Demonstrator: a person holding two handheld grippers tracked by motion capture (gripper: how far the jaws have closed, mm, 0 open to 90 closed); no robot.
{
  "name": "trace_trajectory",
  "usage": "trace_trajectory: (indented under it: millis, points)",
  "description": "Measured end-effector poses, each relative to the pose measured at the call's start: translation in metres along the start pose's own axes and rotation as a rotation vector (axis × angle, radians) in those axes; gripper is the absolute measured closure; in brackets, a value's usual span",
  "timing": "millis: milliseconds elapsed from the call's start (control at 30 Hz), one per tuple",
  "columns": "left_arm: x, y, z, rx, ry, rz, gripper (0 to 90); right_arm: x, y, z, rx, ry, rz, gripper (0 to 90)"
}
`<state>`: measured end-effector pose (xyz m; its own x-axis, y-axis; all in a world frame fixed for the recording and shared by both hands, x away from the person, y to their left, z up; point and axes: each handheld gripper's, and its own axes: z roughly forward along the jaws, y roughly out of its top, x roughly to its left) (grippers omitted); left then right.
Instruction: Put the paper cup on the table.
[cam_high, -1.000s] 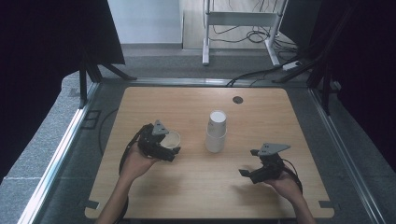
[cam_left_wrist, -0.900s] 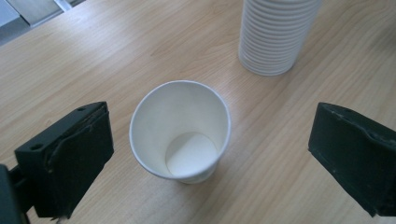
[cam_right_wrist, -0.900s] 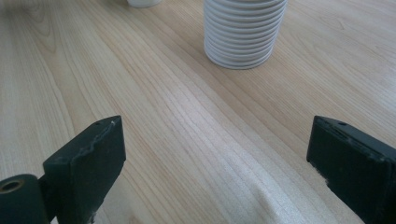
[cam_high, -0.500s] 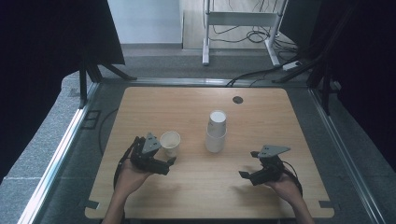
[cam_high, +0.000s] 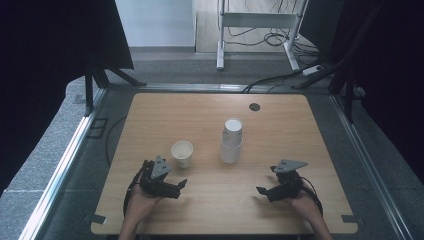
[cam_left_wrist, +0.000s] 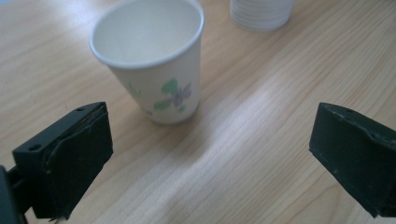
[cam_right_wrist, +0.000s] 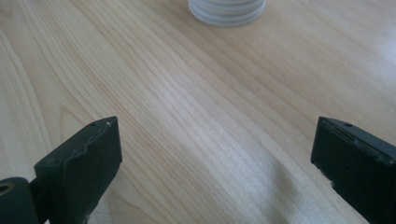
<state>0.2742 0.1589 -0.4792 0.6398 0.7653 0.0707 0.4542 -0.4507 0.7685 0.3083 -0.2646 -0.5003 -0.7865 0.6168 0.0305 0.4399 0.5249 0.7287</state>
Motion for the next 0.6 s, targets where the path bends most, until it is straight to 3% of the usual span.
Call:
trace_trajectory:
  millis: [300,600]
  points:
    - [-0.002,-0.015,0.015,0.051,-0.019,-0.03,0.0,0.0,-0.008,0.006,0.029,-0.015,-0.004,2.1]
    - [-0.005,-0.02,0.021,0.096,-0.021,-0.023,0.0,0.0,-0.01,0.009,0.05,-0.013,-0.001,2.1]
